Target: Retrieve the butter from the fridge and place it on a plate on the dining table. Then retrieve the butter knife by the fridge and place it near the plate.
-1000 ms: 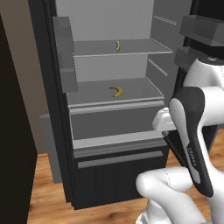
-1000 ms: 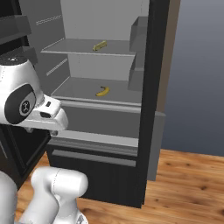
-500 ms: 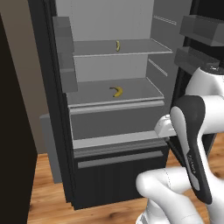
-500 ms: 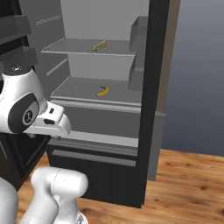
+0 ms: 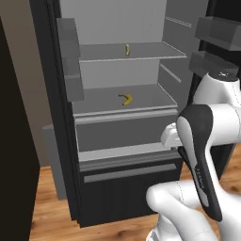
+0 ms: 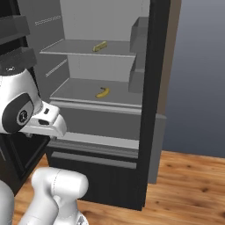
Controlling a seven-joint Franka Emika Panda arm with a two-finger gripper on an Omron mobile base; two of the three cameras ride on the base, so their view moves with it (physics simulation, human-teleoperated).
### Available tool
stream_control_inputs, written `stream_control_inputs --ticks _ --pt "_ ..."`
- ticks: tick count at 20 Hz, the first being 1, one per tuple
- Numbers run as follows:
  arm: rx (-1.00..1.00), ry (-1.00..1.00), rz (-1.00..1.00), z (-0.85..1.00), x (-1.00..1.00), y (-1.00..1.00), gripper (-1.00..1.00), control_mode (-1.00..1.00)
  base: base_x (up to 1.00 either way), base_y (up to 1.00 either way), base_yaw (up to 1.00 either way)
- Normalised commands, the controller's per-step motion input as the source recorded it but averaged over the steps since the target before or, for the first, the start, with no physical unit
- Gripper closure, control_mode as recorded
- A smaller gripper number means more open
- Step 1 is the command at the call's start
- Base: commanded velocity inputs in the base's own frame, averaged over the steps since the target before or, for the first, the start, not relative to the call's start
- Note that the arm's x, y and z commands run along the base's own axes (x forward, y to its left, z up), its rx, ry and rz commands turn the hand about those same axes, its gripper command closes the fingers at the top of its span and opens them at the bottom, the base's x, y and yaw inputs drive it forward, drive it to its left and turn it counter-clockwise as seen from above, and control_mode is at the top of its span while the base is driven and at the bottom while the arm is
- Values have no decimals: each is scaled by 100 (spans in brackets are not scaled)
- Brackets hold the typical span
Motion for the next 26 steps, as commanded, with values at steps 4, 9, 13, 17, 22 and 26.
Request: stream_control_inputs --ticks 4,9,13,17,22,26 --pt "0 0 0 0 0 0 -100 100 24 0 -12" --pt "0 0 0 0 0 0 -100 100 58 10 -18" --pt "0 0 0 0 0 0 -100 100 62 25 -13" --pt "0 0 0 0 0 0 -100 100 62 26 -8" --pt "0 0 0 0 0 0 -100 100 47 15 0" --pt "0 0 0 0 0 0 -100 100 28 31 -1"
